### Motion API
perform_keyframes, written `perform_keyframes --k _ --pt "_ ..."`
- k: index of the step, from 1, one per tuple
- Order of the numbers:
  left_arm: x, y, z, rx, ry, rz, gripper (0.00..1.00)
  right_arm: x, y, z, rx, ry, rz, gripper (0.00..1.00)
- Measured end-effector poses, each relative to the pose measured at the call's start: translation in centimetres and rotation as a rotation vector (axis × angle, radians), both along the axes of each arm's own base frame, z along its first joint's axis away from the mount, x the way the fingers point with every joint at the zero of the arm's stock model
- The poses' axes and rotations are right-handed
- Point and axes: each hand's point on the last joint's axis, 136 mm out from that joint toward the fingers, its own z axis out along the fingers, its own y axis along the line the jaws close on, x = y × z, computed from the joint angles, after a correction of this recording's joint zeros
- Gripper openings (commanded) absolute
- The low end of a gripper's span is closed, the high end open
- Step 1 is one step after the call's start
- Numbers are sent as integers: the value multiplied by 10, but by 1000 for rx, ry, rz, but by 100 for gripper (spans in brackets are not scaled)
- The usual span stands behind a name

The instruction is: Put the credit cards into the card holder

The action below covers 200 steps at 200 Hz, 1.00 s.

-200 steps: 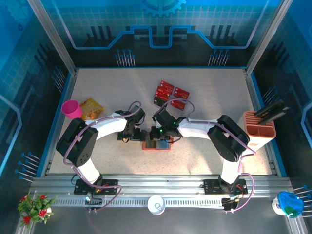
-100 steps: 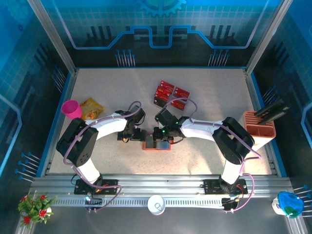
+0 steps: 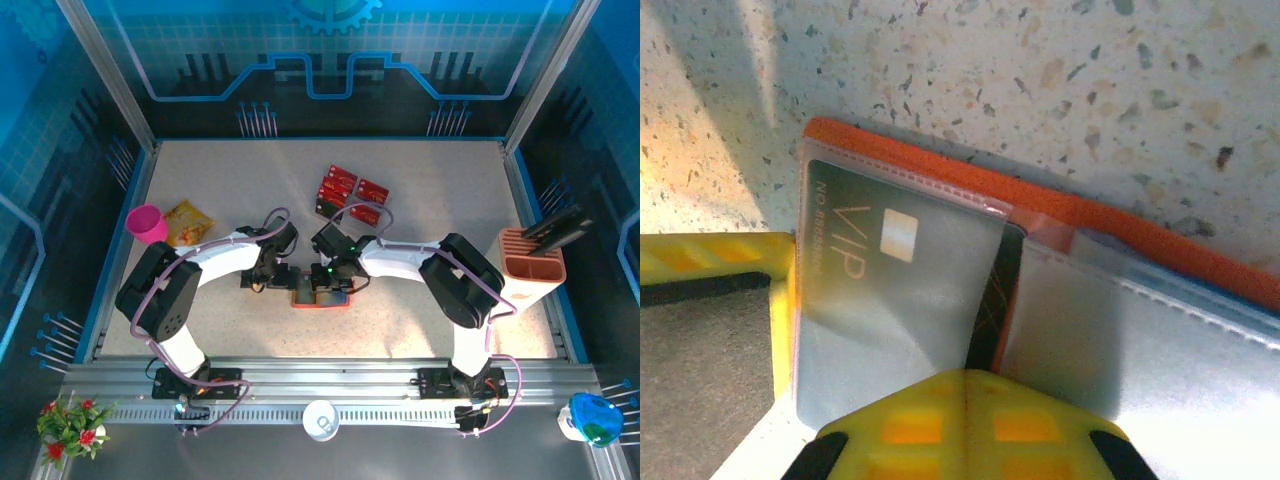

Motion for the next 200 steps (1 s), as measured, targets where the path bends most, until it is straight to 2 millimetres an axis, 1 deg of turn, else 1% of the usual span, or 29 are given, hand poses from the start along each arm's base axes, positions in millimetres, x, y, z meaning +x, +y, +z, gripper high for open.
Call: perform_keyframes --k 37,56,77,102,131,181,200 --pt "1 -2 4 -10 7 3 98 0 2 1 6 1 2 0" --pt "11 -5 11 -36 -9 15 98 2 3 3 13 -6 1 0" --pt "23 -7 22 -63 -41 33 98 4 2 13 30 -26 -6 0" --pt "31 -7 33 -85 -74 52 98 8 1 28 58 -54 -17 0" --pt "33 -4 39 -94 -87 72 98 12 -2 40 74 -78 -29 0" --pt "24 1 30 -84 -58 87 98 13 -5 38 69 -78 -36 1" --pt "24 0 33 -94 -68 85 98 13 -6 37 66 -79 -38 3"
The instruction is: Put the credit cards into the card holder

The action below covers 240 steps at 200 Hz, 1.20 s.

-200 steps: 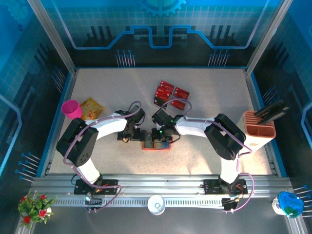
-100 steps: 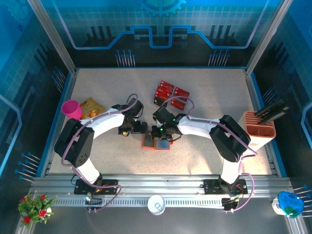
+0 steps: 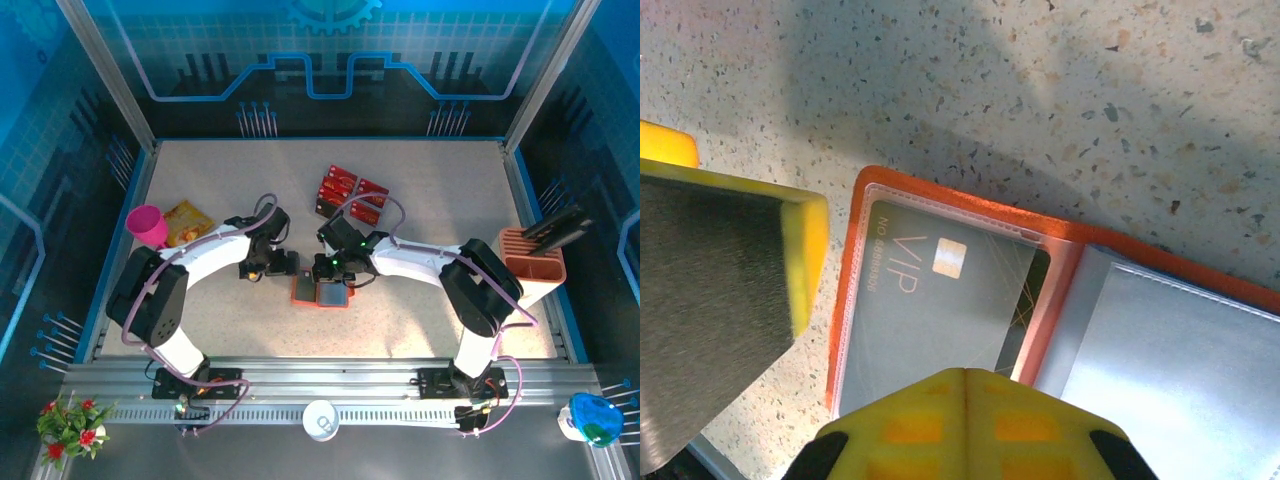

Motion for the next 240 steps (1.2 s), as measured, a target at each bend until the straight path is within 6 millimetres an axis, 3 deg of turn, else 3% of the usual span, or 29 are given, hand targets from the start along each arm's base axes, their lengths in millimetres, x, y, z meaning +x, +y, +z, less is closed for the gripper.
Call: perform_keyframes --k 65,116,167,240 --pt "10 -16 35 -78 -94 -47 99 -3 -43 -5 -39 1 -75 10" --pt "8 -59 53 -143 -154 -159 99 -3 -56 -4 -47 -6 -103 10" --pt "2 -81 50 -178 -156 -206 99 1 -60 -4 -48 -5 -118 9" --pt "-8 -81 25 -161 -119 -218 99 0 -61 -18 -75 19 -104 9"
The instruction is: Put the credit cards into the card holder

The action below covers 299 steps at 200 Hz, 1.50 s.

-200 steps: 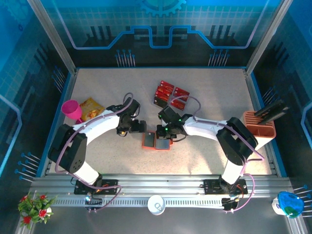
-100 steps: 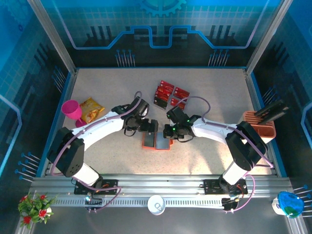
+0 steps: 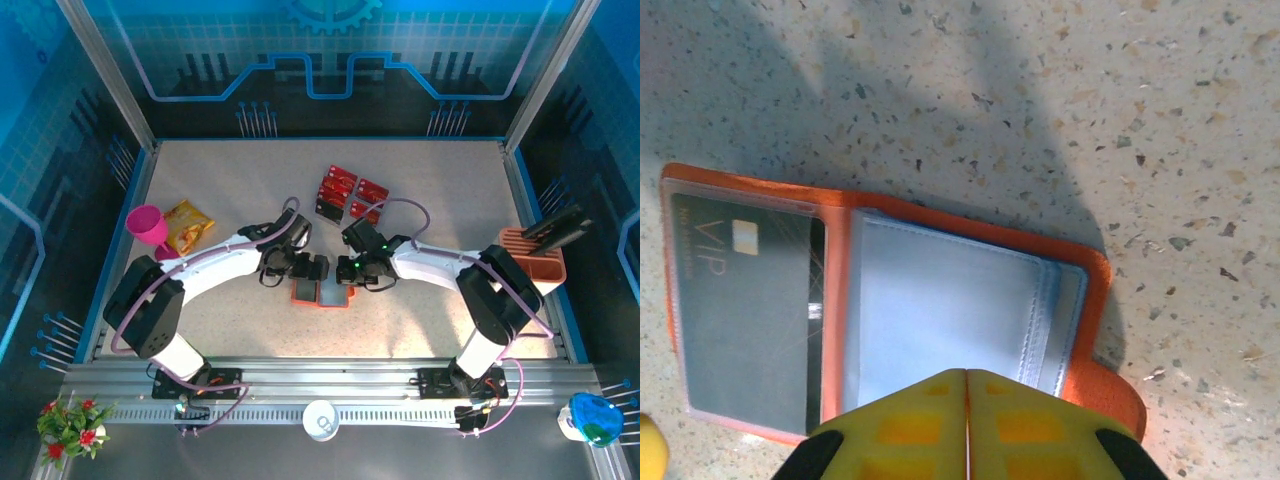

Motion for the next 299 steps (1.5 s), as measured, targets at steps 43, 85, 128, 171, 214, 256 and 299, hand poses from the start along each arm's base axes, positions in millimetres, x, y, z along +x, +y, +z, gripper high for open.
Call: perform_keyframes --k 43,85,128,171,214,256,299 --pt "0 -6 -4 -2 -7 -21 99 2 -2 -6 -12 8 2 8" --pt "-9 -7 -12 5 8 -44 99 6 -5 -14 -22 29 -10 7" --pt "-18 -2 -26 27 31 -68 99 9 8 -17 9 50 9 5" --pt "-21 0 -38 40 45 -75 99 10 11 -17 21 48 10 5" --pt "-23 2 -46 63 45 -91 98 11 11 -17 22 49 5 5" --pt "-23 4 -49 75 43 -94 95 11 10 -13 26 42 -10 17" --pt "-22 6 -50 83 39 -92 93 11 5 12 65 -6 -54 26"
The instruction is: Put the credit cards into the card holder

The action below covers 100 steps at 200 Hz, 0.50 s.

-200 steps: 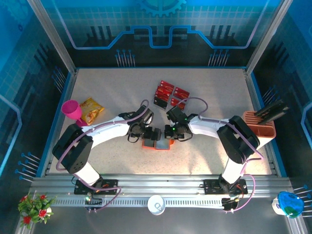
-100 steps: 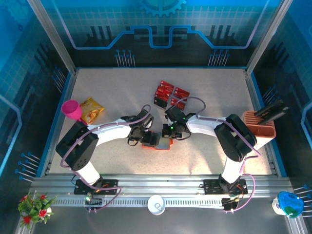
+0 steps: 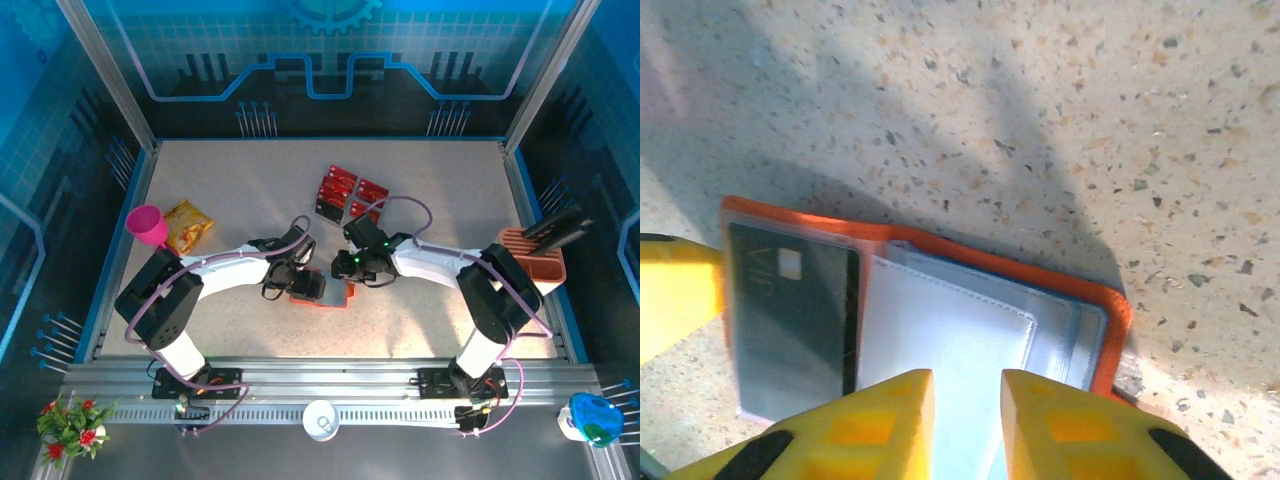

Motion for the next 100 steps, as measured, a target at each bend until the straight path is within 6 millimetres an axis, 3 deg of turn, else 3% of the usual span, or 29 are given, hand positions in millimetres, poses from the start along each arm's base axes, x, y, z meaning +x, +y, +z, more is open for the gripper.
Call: perform_keyframes --k 100 --pt "0 1 -1 4 -5 2 92 -13 7 -17 -11 45 -7 35"
